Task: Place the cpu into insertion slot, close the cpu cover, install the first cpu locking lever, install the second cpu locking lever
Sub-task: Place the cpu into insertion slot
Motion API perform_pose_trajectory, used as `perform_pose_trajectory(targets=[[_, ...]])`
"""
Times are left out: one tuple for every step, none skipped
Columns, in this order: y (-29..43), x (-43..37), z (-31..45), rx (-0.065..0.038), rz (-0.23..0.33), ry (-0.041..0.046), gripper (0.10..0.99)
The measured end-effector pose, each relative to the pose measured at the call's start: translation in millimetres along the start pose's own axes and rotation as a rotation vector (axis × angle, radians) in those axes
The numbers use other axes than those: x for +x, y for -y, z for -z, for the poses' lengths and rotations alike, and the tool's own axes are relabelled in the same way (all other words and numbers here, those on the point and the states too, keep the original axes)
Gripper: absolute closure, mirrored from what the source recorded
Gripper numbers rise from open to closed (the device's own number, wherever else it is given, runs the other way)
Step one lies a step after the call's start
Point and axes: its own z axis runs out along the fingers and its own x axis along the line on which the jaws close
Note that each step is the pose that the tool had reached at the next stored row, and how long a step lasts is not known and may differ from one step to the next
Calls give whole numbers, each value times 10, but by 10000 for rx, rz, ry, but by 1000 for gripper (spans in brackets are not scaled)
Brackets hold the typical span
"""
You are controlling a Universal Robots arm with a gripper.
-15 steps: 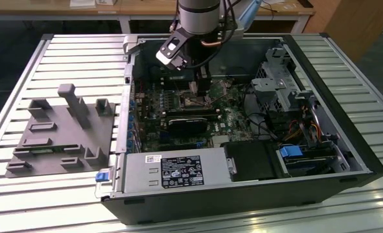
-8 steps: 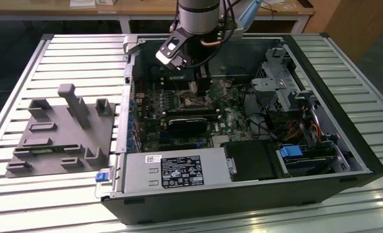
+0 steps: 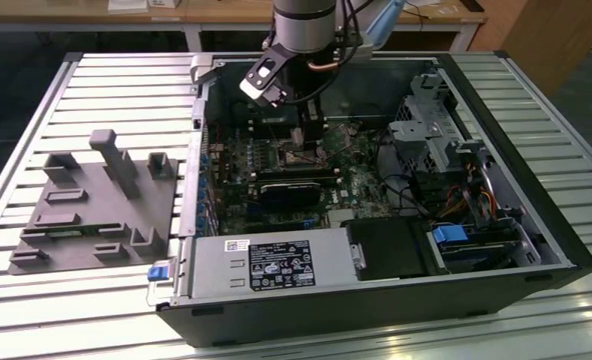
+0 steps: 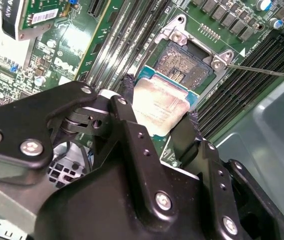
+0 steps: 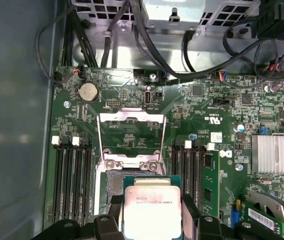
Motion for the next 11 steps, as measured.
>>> perform_pose_trajectory(targets=[[4, 5, -7, -4, 20, -1, 545], [8, 10, -14, -8, 44, -4, 545], [12, 15, -23, -12, 73, -7, 545], [16, 19, -31, -15, 106, -9, 545], [20, 23, -41, -18, 140, -11, 545], [25, 27, -52, -22, 173, -16, 545], [29, 32, -63, -25, 207, -19, 545], [32, 39, -74, -29, 243, -23, 545], [35, 46, -81, -30, 267, -23, 545], [36, 51, -87, -32, 276, -25, 545], [37, 54, -95, -34, 281, -27, 545]])
